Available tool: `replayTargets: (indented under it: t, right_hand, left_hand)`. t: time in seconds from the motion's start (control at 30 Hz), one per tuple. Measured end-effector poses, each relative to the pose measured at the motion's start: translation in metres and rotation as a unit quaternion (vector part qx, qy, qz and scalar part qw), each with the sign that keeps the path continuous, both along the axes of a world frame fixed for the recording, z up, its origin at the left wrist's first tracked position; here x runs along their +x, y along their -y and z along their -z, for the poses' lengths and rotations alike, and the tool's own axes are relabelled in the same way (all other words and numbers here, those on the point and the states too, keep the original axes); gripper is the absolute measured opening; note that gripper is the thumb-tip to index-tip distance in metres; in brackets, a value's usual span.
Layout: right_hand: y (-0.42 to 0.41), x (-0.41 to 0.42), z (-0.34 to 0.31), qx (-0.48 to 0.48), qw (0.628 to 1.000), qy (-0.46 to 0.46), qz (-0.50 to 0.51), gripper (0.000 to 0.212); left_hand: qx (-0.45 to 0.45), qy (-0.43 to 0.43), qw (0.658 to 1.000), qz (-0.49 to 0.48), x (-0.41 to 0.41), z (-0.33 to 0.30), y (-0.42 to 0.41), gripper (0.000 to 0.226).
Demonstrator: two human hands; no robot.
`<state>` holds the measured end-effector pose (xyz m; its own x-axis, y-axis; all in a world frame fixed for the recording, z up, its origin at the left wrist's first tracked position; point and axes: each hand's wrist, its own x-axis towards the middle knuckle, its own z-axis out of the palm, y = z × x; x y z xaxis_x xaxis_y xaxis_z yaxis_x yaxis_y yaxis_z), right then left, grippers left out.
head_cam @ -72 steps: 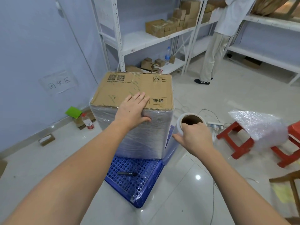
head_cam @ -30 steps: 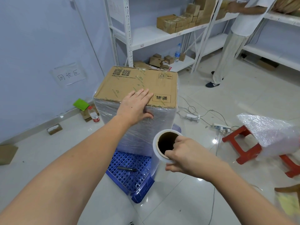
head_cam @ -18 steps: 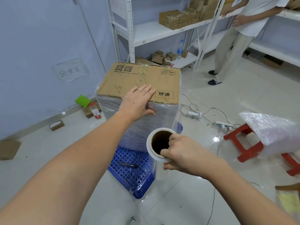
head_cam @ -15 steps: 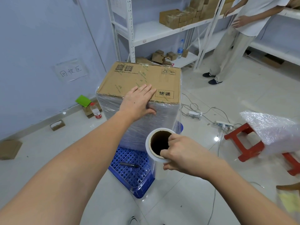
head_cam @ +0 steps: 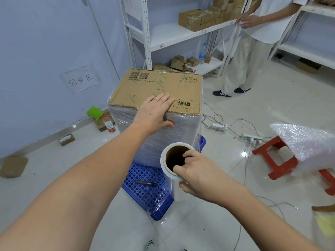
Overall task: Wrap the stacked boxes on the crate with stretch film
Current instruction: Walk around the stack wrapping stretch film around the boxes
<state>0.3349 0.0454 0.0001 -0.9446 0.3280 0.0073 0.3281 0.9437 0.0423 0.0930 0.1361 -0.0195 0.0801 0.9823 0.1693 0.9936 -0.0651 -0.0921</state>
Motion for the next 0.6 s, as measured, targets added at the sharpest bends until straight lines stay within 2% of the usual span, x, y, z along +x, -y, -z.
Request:
replayTargets:
  t: [0.1,0.27,0.43,0.53,0.6]
  right_hand:
    - [0.013,-0.004,0.005,0.011,0.999,0.001,0.053,0.02]
    - [0.032,-0.011,-0.003,0.004,0.99,0.038,0.136,0.052]
    - [0.042,-0.028,-0.011,-0.045,0.971,0.051,0.231,0.072]
    - [0.042,-0.036,-0.014,-0.052,0.961,0.053,0.268,0.076]
    - [0.041,-0.037,-0.017,-0.055,0.955,0.068,0.284,0.063]
  left_hand:
    - [-0.002,-0.003,1.0,0.0,0.001,-0.001,0.0,0.105]
    - [-0.007,-0.005,1.0,-0.003,0.004,-0.005,0.001,0.104]
    - [-0.009,0.0,1.0,-0.01,0.005,-0.006,0.004,0.106]
    - [-0.01,0.002,1.0,-0.012,0.005,-0.006,0.005,0.106]
    - [-0.008,0.003,1.0,-0.01,0.005,-0.006,0.005,0.106]
